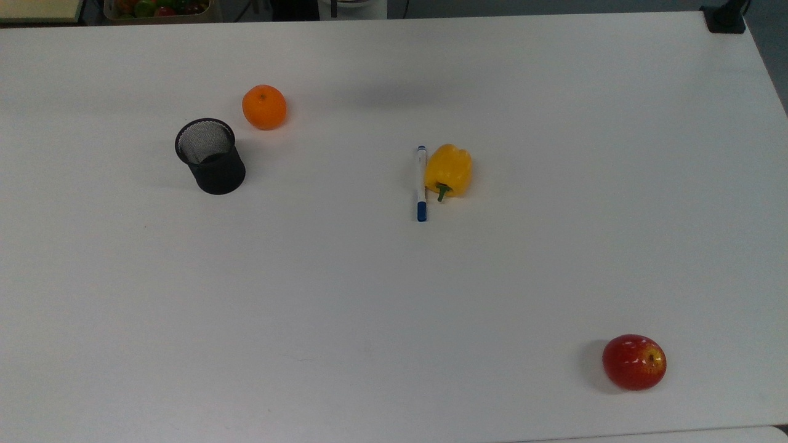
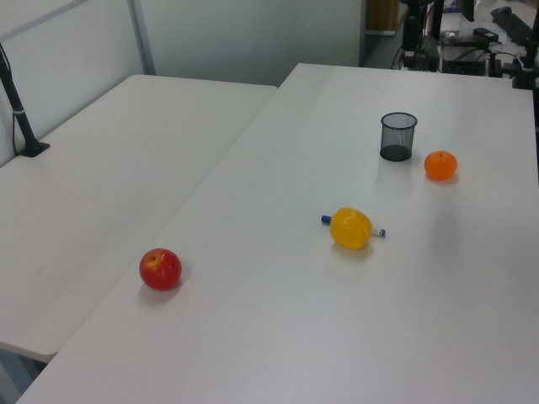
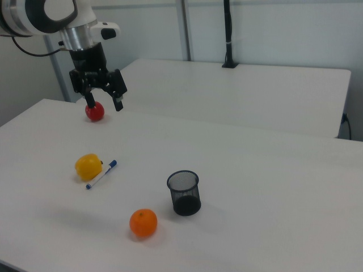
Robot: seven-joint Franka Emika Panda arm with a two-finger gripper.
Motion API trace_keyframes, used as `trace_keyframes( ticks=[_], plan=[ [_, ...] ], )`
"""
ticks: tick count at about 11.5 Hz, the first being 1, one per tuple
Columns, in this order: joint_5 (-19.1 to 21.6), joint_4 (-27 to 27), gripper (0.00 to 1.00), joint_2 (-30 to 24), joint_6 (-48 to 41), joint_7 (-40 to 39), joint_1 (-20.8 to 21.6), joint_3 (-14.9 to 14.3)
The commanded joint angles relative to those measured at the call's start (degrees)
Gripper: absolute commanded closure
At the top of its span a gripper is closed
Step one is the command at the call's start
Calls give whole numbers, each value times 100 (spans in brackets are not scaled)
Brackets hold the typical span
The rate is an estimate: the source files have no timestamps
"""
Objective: Place marker
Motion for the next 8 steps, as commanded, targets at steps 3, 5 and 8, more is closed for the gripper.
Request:
trace_keyframes(
  ticks=[3, 5, 8],
  plan=[
    [82, -73, 0, 149, 292, 1067, 239, 32],
    [100, -433, 0, 245, 1002, 1076, 308, 32],
    [109, -496, 0, 701, 1382, 1180, 546, 32]
  ],
)
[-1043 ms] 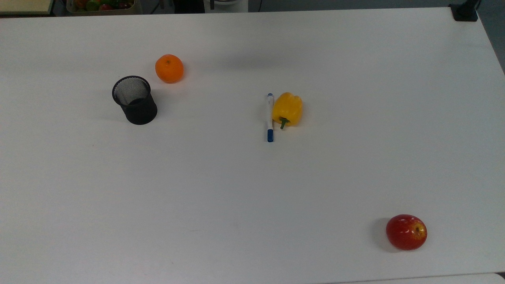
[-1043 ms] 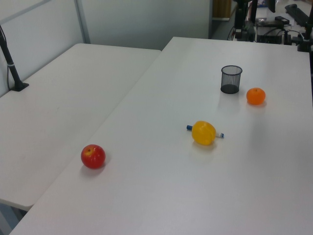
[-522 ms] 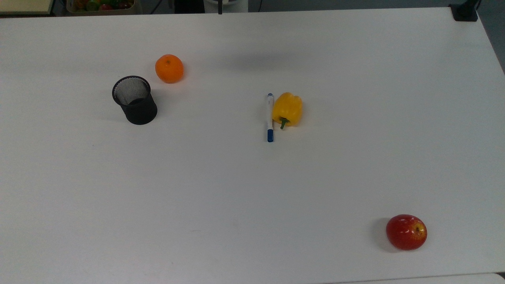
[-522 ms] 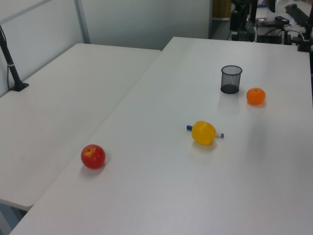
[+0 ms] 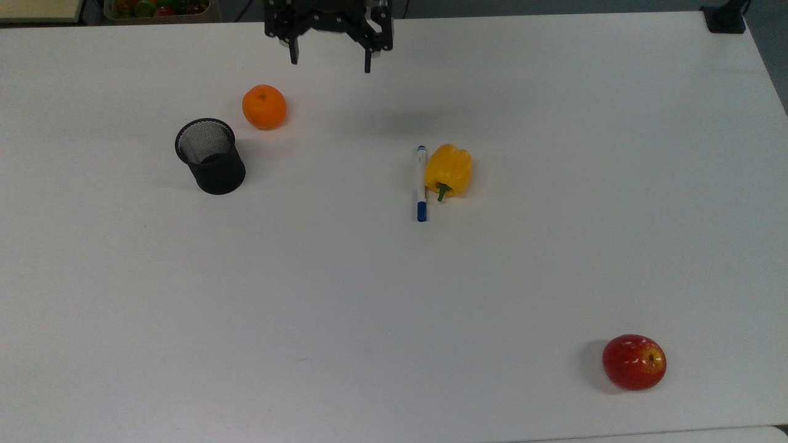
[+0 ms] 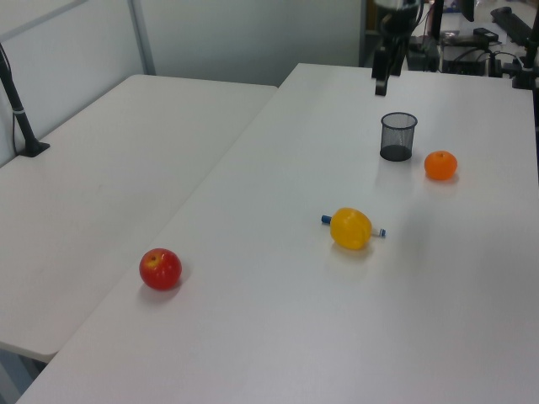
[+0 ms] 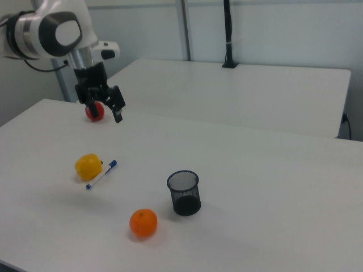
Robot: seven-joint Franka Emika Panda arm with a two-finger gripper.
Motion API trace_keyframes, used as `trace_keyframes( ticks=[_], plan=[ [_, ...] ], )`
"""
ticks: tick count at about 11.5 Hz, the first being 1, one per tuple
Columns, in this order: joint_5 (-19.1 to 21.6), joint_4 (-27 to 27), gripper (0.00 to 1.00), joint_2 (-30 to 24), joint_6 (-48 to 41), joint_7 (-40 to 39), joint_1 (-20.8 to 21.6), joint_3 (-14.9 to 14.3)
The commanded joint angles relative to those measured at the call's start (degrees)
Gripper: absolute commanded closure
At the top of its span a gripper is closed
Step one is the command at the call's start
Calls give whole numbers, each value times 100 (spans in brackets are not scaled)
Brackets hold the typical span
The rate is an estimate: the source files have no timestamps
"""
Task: Place marker
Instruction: 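Move the open gripper over the white marker beside the yellow pepper and lower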
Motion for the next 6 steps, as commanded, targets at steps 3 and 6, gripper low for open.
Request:
trace_keyframes(
  ticks=[3, 6],
  plan=[
    [61, -511, 0, 530, 1154, 492, 323, -11],
    [70, -520, 0, 969, 1453, 501, 402, -20]
  ],
)
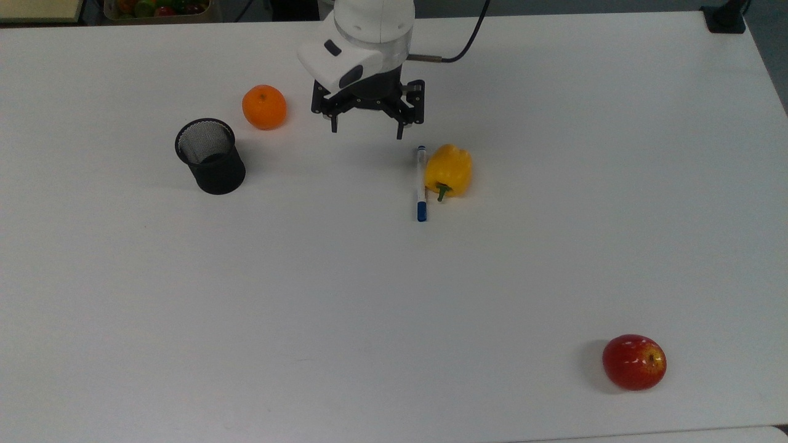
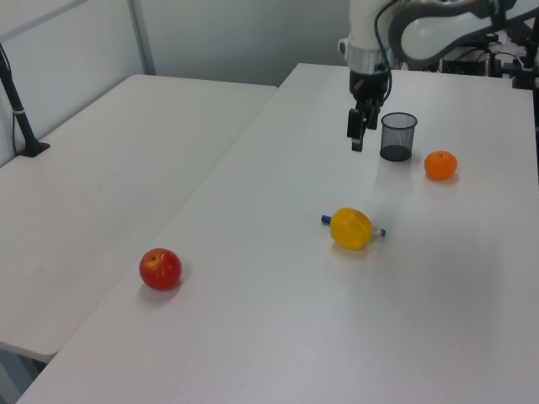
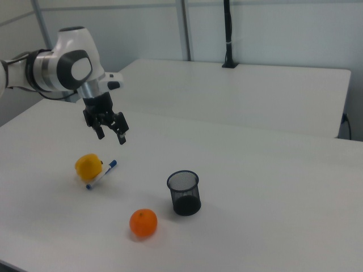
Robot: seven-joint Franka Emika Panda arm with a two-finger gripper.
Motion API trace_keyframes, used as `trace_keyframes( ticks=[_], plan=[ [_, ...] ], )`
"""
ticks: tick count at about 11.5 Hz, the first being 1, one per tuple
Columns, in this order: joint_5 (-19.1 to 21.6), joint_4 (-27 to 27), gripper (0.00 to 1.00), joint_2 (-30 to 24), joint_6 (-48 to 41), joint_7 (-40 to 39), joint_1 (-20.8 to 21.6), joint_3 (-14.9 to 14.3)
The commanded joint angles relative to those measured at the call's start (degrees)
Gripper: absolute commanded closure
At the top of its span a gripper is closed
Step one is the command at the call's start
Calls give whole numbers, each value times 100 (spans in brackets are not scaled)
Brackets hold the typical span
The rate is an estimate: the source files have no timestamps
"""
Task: Place marker
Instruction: 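Move the open gripper over the white marker beside the yellow pepper and lower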
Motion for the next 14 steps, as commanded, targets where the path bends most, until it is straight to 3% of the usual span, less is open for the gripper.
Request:
trace_keyframes(
  ticks=[1, 11, 13, 14],
  plan=[
    [70, -68, 0, 418, 463, 110, 105, -20],
    [61, 212, 3, 1526, 1448, 1129, 456, -20],
    [26, 222, 14, 1606, 1605, 1130, 465, -28],
    [8, 213, 27, 1606, 1737, 1104, 500, -28]
  ],
)
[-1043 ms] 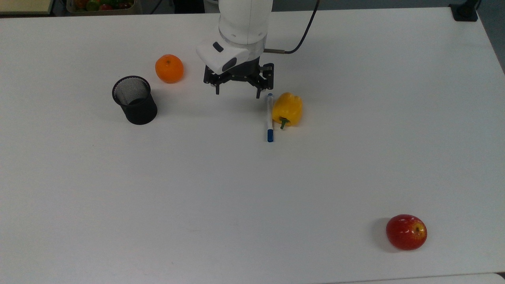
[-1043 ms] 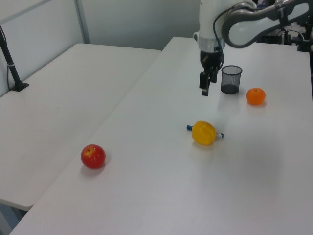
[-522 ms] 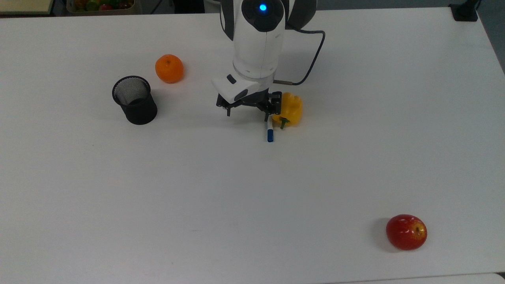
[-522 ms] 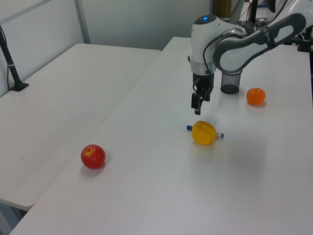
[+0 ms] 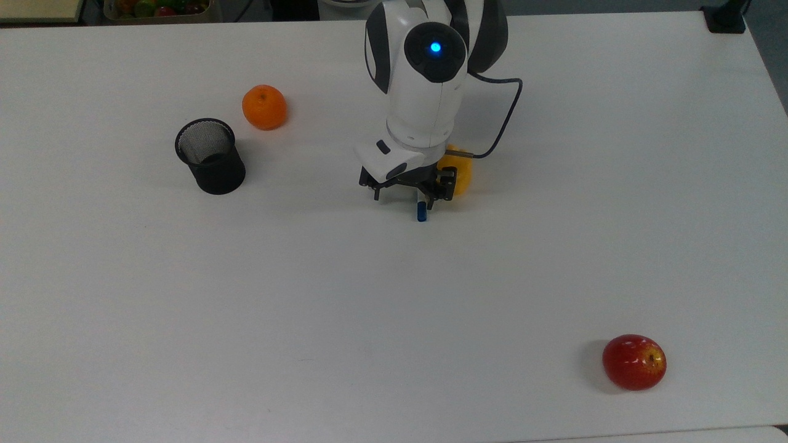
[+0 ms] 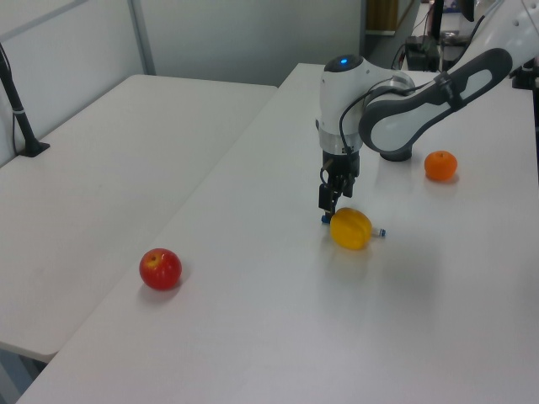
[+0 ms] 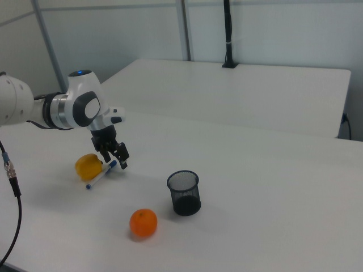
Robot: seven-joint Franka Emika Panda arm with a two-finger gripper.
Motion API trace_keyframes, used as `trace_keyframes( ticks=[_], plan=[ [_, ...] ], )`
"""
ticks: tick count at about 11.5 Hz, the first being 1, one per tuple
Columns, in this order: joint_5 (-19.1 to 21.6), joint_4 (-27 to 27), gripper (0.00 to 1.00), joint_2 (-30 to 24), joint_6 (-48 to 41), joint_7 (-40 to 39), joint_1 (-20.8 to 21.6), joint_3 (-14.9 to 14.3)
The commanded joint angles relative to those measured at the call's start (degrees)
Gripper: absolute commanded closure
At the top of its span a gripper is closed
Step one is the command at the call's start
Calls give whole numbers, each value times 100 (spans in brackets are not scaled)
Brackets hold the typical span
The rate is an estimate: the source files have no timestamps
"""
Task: Place marker
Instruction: 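Move the open gripper over the white marker beside the yellow pepper and lower, then close the gripper on the white marker and lift it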
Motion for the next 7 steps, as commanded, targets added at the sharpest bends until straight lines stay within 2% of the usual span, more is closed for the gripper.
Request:
trace_keyframes(
  ticks=[1, 2, 5, 6, 7],
  plan=[
    [-9, 95, 33, 137, 308, 60, 92, -28],
    [-27, 96, 36, 146, 308, 42, 92, -28],
    [-18, 87, 36, 146, 308, 42, 110, -28],
    [-27, 87, 40, 172, 308, 42, 127, -28],
    [-27, 87, 48, 199, 308, 42, 127, -28]
  ],
)
